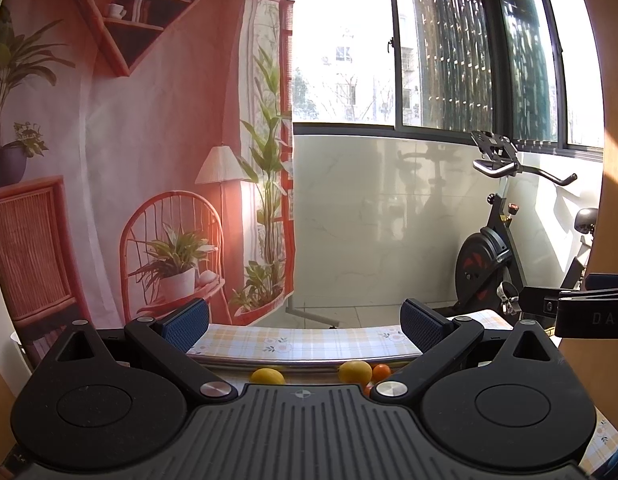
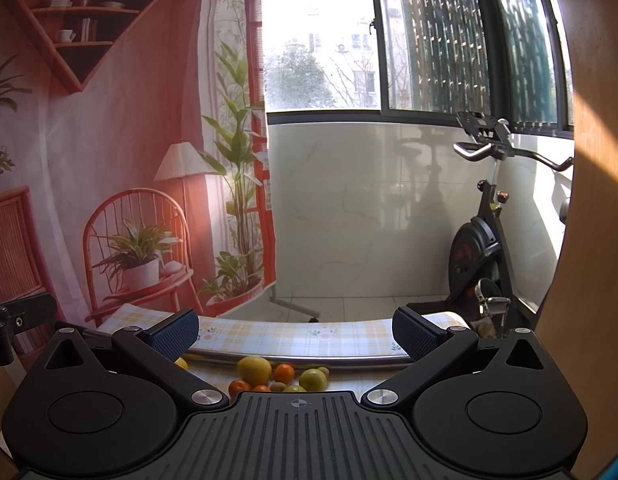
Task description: Organize fruits
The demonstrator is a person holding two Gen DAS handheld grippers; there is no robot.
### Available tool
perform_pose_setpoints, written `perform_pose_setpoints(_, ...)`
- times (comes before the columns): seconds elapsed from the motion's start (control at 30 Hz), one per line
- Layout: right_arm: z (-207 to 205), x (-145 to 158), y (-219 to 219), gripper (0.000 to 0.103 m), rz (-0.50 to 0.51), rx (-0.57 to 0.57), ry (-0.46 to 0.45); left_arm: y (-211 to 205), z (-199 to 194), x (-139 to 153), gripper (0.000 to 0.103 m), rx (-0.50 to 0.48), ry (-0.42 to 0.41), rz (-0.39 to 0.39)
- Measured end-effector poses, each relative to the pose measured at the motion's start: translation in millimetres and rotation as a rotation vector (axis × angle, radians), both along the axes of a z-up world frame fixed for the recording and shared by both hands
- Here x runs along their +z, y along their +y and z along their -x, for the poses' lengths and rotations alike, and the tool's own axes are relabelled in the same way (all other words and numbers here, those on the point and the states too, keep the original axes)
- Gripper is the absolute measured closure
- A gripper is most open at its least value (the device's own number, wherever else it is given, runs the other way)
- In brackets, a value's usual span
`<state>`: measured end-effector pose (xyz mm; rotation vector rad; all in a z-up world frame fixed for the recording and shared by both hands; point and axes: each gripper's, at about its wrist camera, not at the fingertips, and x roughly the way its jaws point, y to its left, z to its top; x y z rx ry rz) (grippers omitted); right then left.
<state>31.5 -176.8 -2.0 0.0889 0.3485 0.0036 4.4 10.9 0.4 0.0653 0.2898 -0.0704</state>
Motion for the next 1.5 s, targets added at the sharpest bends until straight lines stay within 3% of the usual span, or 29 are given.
perform_pose_setpoints(0.5, 0.5, -2.3, -2.5, 0.000, 0.000, 0.000, 0.001, -1.3, -6.0, -6.3, 0.000, -0.012, 0.022, 0.007)
perform_pose_setpoints(0.73, -15.4, -8.7, 2.3, 0.000, 0.004, -0.002, 0.048, 0.1, -30.0, -24.6, 0.000, -0.016, 0.120, 0.005)
perform_pose_setpoints(1.03, -49.0, -48.3, 3.5, 0.000, -0.008, 0.004, 0.160, 12.0, -65.9, -59.0, 0.000, 0.001, 0.264, 0.014)
perform_pose_setpoints(1.5, -90.8, -96.2, -2.7, 0.000, -0.029, 0.008, 0.296, 22.5, -99.2, -95.2, 0.000, 0.033, 0.392, 0.013)
